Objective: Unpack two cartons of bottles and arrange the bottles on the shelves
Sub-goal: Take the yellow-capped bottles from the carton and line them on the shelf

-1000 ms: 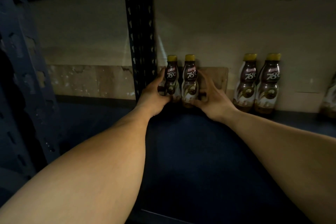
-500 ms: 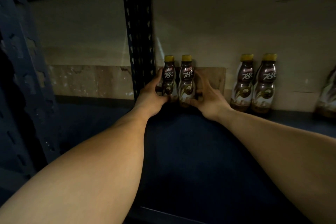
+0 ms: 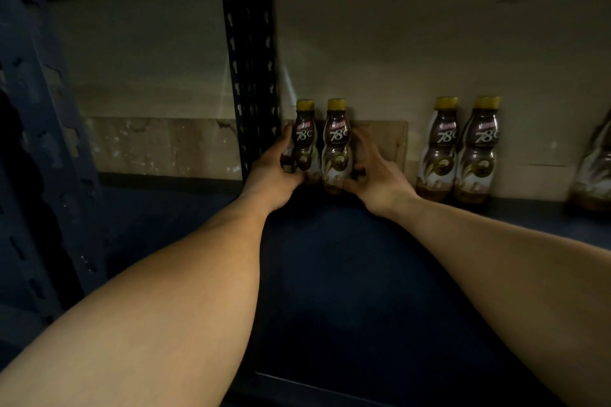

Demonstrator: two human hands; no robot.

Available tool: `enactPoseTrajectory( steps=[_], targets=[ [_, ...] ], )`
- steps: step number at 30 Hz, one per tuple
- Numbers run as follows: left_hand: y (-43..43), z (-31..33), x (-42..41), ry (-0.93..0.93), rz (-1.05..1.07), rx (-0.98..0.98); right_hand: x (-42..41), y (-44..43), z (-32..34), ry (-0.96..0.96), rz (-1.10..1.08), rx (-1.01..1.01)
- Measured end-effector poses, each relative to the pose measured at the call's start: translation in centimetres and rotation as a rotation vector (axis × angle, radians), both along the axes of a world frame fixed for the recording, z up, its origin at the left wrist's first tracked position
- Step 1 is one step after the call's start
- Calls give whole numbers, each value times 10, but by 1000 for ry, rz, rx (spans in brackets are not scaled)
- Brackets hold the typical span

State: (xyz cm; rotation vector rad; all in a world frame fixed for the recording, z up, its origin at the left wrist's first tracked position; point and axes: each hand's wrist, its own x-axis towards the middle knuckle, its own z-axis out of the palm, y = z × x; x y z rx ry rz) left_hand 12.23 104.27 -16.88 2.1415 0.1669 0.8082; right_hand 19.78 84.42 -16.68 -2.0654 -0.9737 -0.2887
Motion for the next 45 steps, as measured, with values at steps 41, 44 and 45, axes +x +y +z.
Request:
enactPoseTrajectory(
  steps=[41, 44, 45],
  targets=[
    [-8, 3, -8, 35, 0, -25, 2, 0, 1, 12, 0, -11],
    [-8, 4, -9, 35, -8, -21, 2, -1, 1, 15, 2, -13],
    [-8, 3, -9, 35, -10, -22, 2, -1, 1, 14, 3, -12]
  ],
)
